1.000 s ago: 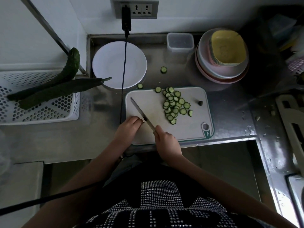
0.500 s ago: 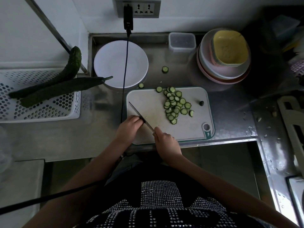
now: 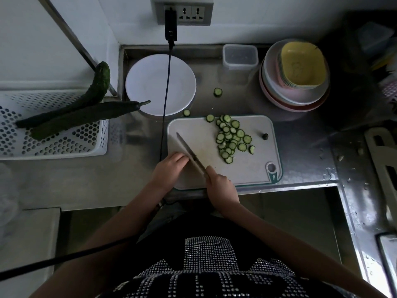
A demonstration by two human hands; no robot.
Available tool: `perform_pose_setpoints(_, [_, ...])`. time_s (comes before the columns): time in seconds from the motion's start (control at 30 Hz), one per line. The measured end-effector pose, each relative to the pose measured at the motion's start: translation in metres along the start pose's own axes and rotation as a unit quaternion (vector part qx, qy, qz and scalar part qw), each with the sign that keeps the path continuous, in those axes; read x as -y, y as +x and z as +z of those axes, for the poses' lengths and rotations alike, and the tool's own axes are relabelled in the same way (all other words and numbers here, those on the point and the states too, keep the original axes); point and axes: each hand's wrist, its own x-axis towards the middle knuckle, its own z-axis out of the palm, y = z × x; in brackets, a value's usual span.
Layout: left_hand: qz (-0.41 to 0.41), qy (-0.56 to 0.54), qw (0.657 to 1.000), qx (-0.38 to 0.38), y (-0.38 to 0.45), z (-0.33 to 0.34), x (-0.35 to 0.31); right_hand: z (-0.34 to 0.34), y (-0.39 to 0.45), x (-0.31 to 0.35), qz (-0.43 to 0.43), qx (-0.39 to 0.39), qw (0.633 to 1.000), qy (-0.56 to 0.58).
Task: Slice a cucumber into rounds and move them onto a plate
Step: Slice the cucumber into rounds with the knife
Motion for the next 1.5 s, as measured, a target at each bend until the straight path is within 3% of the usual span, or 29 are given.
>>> perform_pose_setpoints(0.13, [-0.018, -0.011, 1.0, 0.015, -0.005, 0.002, 0.007, -0.003, -0.004, -0.001, 0.011, -0.037, 0.998, 0.048])
perform_pose_setpoints(0.37, [-0.009, -0.019, 1.0, 0.02, 0.001, 0.0, 0.011, 0.0, -0.005, 0.005, -0.023, -0.013, 0.999, 0.018])
perform_pose_setpoints(0.9, [-0.006, -0.011, 0.999, 0.039, 0.003, -0.006, 0.009, 0.007, 0.001, 0.006, -0.011, 0.029, 0.998, -0.048])
perform_pose_setpoints(1.27, [0.048, -0.016, 0.998, 0.042, 0.018, -0.001, -0.001, -0.002, -0.01, -0.006, 0.003, -0.036, 0.999, 0.028])
perform_pose_setpoints(1.5, [-0.081, -0.043, 0.995, 0.035, 0.0, -0.006, 0.007, -0.004, -0.01, -0.01, 0.021, -0.053, 0.997, 0.049])
